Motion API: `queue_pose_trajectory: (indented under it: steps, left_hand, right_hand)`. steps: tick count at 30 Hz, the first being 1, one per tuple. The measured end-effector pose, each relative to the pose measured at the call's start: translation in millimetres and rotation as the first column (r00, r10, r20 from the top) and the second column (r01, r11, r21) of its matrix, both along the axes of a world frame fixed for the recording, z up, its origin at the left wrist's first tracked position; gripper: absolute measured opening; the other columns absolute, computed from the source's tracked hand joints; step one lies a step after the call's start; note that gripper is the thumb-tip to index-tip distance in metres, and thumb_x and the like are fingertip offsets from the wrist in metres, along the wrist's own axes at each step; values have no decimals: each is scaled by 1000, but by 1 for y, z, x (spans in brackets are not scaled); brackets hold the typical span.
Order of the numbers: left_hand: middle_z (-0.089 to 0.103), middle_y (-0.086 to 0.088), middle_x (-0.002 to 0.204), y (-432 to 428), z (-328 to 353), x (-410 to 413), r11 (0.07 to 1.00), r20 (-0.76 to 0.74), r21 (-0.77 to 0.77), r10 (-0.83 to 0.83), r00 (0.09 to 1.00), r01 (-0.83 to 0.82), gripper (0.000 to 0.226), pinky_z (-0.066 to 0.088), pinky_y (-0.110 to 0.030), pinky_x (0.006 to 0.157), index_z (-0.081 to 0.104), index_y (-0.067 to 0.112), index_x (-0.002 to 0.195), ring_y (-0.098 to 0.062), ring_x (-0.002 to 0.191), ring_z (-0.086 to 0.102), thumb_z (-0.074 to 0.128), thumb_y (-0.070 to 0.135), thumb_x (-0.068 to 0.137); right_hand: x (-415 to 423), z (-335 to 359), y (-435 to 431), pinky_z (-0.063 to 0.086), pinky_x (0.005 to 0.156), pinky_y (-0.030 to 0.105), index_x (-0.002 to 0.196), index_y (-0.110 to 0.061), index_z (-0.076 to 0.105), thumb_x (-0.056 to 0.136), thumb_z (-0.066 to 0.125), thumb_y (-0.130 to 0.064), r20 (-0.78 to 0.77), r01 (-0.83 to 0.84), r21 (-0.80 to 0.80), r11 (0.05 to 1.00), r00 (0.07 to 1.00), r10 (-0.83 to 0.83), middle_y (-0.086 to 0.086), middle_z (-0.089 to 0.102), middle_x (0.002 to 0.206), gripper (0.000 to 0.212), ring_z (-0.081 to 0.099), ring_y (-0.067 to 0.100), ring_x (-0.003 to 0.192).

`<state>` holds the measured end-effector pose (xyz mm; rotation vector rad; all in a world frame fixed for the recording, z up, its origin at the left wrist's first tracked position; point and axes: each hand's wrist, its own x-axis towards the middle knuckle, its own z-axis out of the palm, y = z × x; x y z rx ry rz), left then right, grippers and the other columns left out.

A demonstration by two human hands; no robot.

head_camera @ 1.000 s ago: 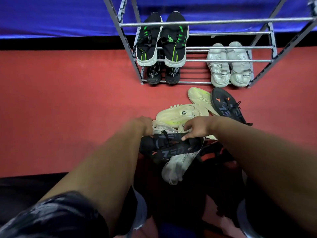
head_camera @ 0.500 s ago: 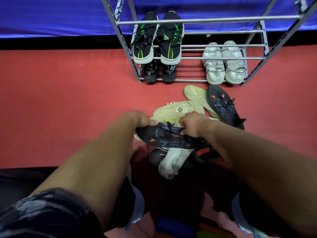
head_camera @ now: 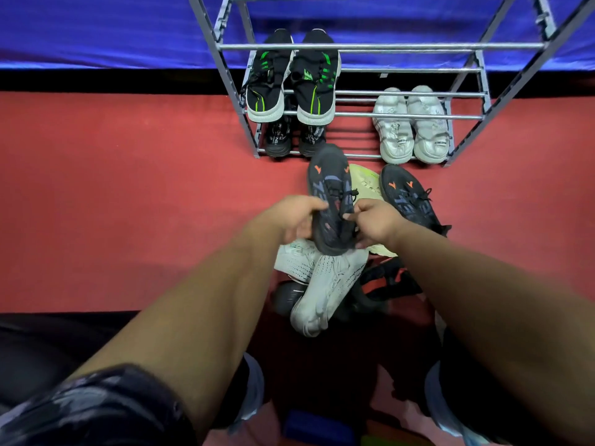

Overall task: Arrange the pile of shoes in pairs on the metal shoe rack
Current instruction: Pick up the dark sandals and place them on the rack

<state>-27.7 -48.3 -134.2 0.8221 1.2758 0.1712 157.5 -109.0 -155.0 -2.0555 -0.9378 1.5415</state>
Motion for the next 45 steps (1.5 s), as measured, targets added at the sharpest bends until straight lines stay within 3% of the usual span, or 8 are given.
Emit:
queue_pose_trajectory:
  steps: [3,7,14,19,22,32,36,45]
  left_hand:
    - [77,-13,118,-15,-24,19,1000,-153,1,-16,988,17,18,65,-46,78,66,18,118,-32,102,76,63,13,102]
    - [71,-18,127,-13,-38,23,988,-465,115,-41,884,107,30,56,-44,99,66,9,128,-38,115,68,53,20,104]
    - [61,-4,130,-17,-38,33,953,-639,110,-151,755,283,110,51,-44,103,56,19,134,-32,121,60,62,93,53]
    - [49,-5,145,-15,-51,35,856,-779,74,-271,565,512,118,45,-47,111,42,15,149,-31,140,41,83,75,56]
    - [44,-9,150,-12,-56,35,801,-792,38,-341,507,598,121,43,-50,113,35,11,154,-33,143,38,87,70,62]
    - [62,-2,129,-3,-43,36,829,-771,114,-273,575,547,111,53,-47,103,55,22,133,-31,127,55,89,68,38]
    - [58,-8,134,-2,-20,51,850,-793,169,-184,581,499,95,50,-45,106,47,12,140,-33,131,50,87,51,64]
    - [70,-7,118,-6,50,92,845,-711,317,-89,698,430,89,62,-40,90,63,15,121,-29,106,69,84,54,43]
  right_hand:
    - [3,0,2,59,72,44,86,-18,62,105,51,-8,-10,-40,-56,998,999,40,16,65,92,23,63,29,71]
    - [29,1,3,52,89,35,109,-14,73,100,56,-14,378,-246,-125,961,884,276,13,70,111,20,67,33,106]
    - [81,-16,-10,40,108,48,138,-8,47,90,69,-58,818,-138,-193,971,524,237,18,46,139,73,44,40,130]
    - [100,-40,-22,39,114,48,149,-4,32,69,89,-63,678,36,-438,898,669,304,21,44,148,114,43,41,140]
    - [104,-52,-28,45,109,48,139,-4,35,71,90,-52,643,10,-418,908,710,288,20,50,144,100,52,42,136]
    - [101,-17,-13,58,76,35,113,-12,56,63,81,-46,580,-46,-359,932,771,261,5,64,93,66,67,29,83]
    - [92,22,6,52,71,31,96,-18,66,77,69,-58,613,-123,-287,950,738,281,2,62,80,45,66,29,81]
    - [80,106,3,54,70,32,78,-17,69,74,60,-51,655,-125,-170,977,727,207,5,68,82,35,66,29,77]
